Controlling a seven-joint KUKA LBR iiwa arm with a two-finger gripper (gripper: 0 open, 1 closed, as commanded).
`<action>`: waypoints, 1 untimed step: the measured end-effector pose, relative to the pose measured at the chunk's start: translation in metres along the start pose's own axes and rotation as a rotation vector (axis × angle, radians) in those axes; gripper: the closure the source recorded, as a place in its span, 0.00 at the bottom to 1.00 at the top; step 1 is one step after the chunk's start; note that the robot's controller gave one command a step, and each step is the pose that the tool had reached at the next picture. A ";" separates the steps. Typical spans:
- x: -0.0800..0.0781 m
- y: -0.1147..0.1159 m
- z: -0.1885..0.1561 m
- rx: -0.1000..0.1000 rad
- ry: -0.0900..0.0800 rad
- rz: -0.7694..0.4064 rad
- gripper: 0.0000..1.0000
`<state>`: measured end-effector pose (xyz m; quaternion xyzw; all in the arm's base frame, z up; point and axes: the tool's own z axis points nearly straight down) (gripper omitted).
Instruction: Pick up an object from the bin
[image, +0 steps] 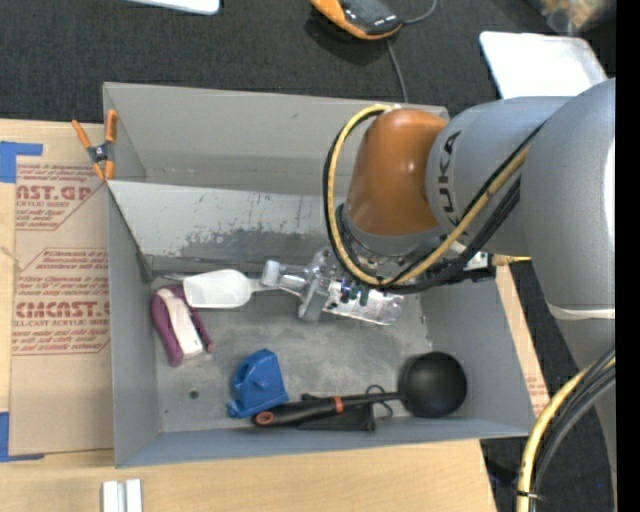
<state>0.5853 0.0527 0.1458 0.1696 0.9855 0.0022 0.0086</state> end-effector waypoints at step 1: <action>0.004 0.010 0.042 -0.001 -0.004 0.028 1.00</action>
Offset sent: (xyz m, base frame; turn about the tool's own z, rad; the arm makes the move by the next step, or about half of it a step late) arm 0.0063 0.0065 -0.0492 0.0712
